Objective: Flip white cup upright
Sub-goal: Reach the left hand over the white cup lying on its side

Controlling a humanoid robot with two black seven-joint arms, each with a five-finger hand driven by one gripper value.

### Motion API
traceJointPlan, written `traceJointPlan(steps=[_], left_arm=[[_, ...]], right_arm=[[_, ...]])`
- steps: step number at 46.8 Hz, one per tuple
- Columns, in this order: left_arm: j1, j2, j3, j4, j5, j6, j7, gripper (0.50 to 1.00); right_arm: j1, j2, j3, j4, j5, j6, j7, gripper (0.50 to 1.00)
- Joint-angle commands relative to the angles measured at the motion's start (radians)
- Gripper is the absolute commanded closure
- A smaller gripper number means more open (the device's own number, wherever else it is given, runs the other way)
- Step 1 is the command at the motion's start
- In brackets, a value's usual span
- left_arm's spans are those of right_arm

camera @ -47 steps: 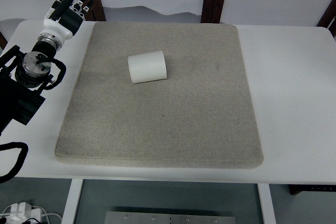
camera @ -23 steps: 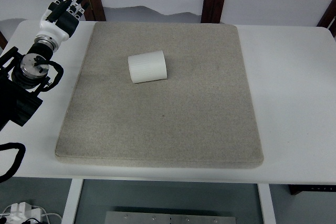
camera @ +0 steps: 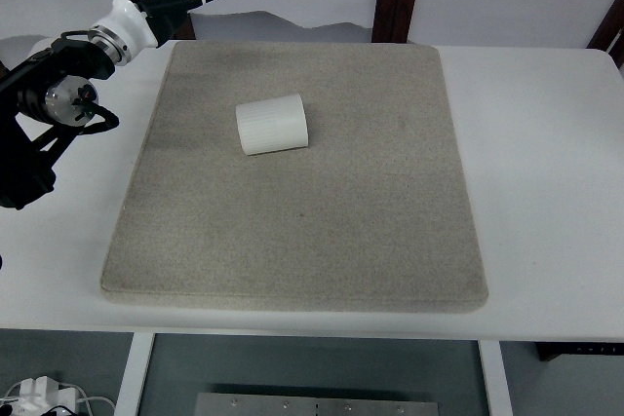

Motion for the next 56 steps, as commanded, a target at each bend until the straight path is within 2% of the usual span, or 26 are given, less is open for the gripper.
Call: traceJointPlan(steps=[1, 21, 27, 43, 56], left_arm=[[-0.016, 0.021, 0.051, -0.028, 0.051, -0.001, 0.002, 0.500], [-0.025, 0.082, 0.148, -0.184, 0.456, 0.008, 0.025, 0.500], [-0.056, 0.082, 0.197, -0.191, 0.528, 0.008, 0.091, 0.500], [-0.149, 0.074, 0.289, -0.241, 0.533, 0.014, 0.276, 0.501], [-0.234, 0.065, 0.404, -0.244, 0.533, 0.015, 0.359, 0.504]], right_arm=[[0.000, 0.000, -0.001, 0.000, 0.000, 0.000, 0.000, 0.548], [0.000, 0.000, -0.001, 0.000, 0.000, 0.000, 0.000, 0.548], [0.000, 0.000, 0.000, 0.000, 0.000, 0.000, 0.000, 0.548], [0.000, 0.000, 0.000, 0.000, 0.000, 0.000, 0.000, 0.548], [0.000, 0.000, -0.001, 0.000, 0.000, 0.000, 0.000, 0.548]])
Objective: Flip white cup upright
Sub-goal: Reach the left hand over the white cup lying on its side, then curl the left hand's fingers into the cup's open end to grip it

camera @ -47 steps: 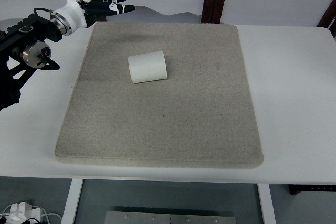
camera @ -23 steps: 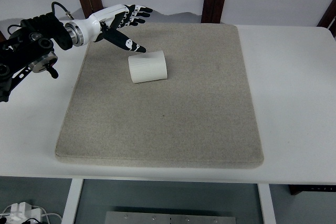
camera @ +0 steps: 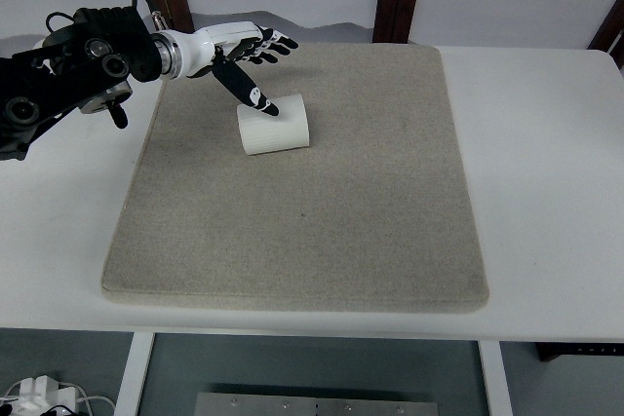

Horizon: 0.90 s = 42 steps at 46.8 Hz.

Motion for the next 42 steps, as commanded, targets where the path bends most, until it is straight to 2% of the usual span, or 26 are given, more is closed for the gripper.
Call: traceJointPlan(steps=[1, 10, 25, 42], left_arm=[[-0.011, 0.000, 0.015, -0.004, 0.000, 0.003, 0.030, 0.504], [-0.029, -0.048, 0.053, 0.000, 0.000, 0.003, 0.087, 0.504], [-0.043, -0.125, 0.105, 0.049, 0.034, 0.022, 0.087, 0.504], [-0.046, -0.146, 0.105, 0.106, 0.115, 0.023, 0.089, 0.512]], right_arm=[[0.000, 0.000, -0.001, 0.000, 0.000, 0.000, 0.000, 0.548], [0.000, 0.000, -0.001, 0.000, 0.000, 0.000, 0.000, 0.548], [0.000, 0.000, -0.001, 0.000, 0.000, 0.000, 0.000, 0.548], [0.000, 0.000, 0.000, 0.000, 0.000, 0.000, 0.000, 0.548]])
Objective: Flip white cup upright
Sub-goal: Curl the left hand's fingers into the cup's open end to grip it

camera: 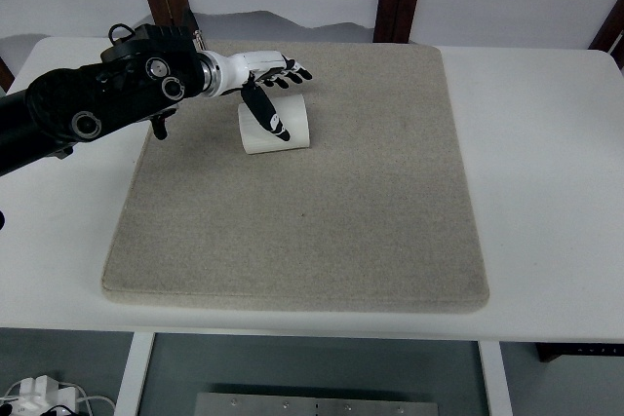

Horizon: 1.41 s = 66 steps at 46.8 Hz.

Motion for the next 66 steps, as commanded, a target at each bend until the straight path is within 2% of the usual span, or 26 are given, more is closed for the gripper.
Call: traceJointPlan(steps=[1, 16, 39, 50, 61, 66], left_arm=[[-0.001, -0.017, 0.000, 0.017, 0.024, -0.001, 0.000, 0.512], [-0.009, -0.082, 0.001, 0.100, 0.061, -0.003, -0.003, 0.516], [-0.024, -0.114, 0.052, 0.106, 0.061, -0.003, -0.009, 0.525], [-0.025, -0.114, 0.067, 0.106, 0.067, -0.003, -0.008, 0.564], [-0.022, -0.114, 0.071, 0.106, 0.067, -0.003, -0.008, 0.570], [-0.021, -0.114, 0.075, 0.106, 0.067, -0.003, -0.008, 0.598]], right_arm=[[0.000, 0.000, 0.000, 0.000, 0.000, 0.000, 0.000, 0.548], [0.000, 0.000, 0.000, 0.000, 0.000, 0.000, 0.000, 0.548], [0.000, 0.000, -0.001, 0.000, 0.000, 0.000, 0.000, 0.548], [0.000, 0.000, 0.000, 0.000, 0.000, 0.000, 0.000, 0.548], [0.000, 0.000, 0.000, 0.000, 0.000, 0.000, 0.000, 0.548], [0.000, 0.000, 0.000, 0.000, 0.000, 0.000, 0.000, 0.548]])
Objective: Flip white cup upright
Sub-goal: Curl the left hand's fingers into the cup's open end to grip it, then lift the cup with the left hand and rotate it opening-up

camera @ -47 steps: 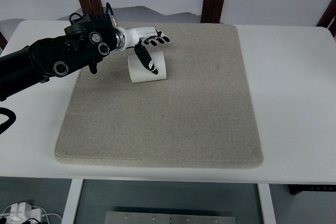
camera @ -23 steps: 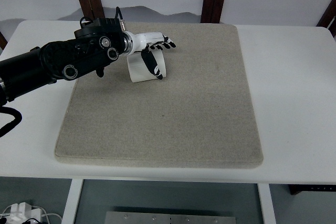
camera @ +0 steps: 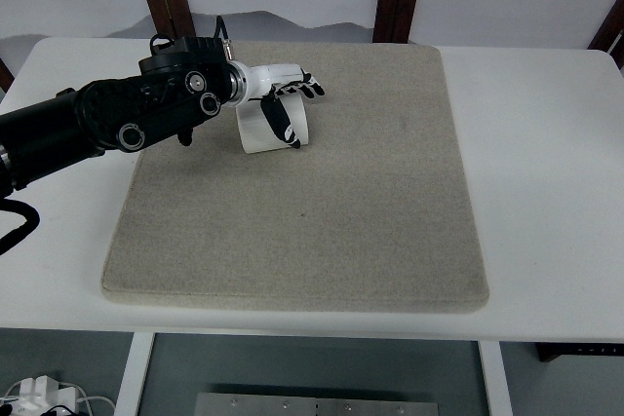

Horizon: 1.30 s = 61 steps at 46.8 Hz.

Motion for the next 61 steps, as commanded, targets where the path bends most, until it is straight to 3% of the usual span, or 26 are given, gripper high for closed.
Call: traceJointPlan(steps=[1, 7, 15, 20, 36, 53, 61], left_arm=[[0.001, 0.000, 0.003, 0.000, 0.000, 0.000, 0.000, 0.600], [0.001, 0.000, 0.003, 0.000, 0.008, 0.000, 0.001, 0.662], [-0.001, 0.000, 0.001, 0.000, 0.021, 0.000, 0.000, 0.707], [-0.001, 0.000, 0.001, -0.001, 0.021, 0.000, 0.000, 0.786], [-0.004, 0.006, -0.020, -0.009, 0.000, -0.006, -0.038, 0.814], [0.018, 0.046, -0.180, -0.011, -0.052, -0.023, -0.173, 0.827], [0.022, 0.083, -0.198, -0.008, -0.156, -0.044, -0.259, 0.862]], right_arm=[[0.000, 0.000, 0.001, 0.000, 0.000, 0.000, 0.000, 0.548], [0.000, 0.000, 0.001, 0.000, 0.000, 0.000, 0.000, 0.548], [0.000, 0.000, 0.001, 0.000, 0.000, 0.000, 0.000, 0.548], [0.000, 0.000, -0.001, 0.000, 0.000, 0.000, 0.000, 0.548], [0.000, 0.000, 0.001, 0.000, 0.000, 0.000, 0.000, 0.548], [0.000, 0.000, 0.001, 0.000, 0.000, 0.000, 0.000, 0.548], [0.000, 0.000, 0.001, 0.000, 0.000, 0.000, 0.000, 0.548]])
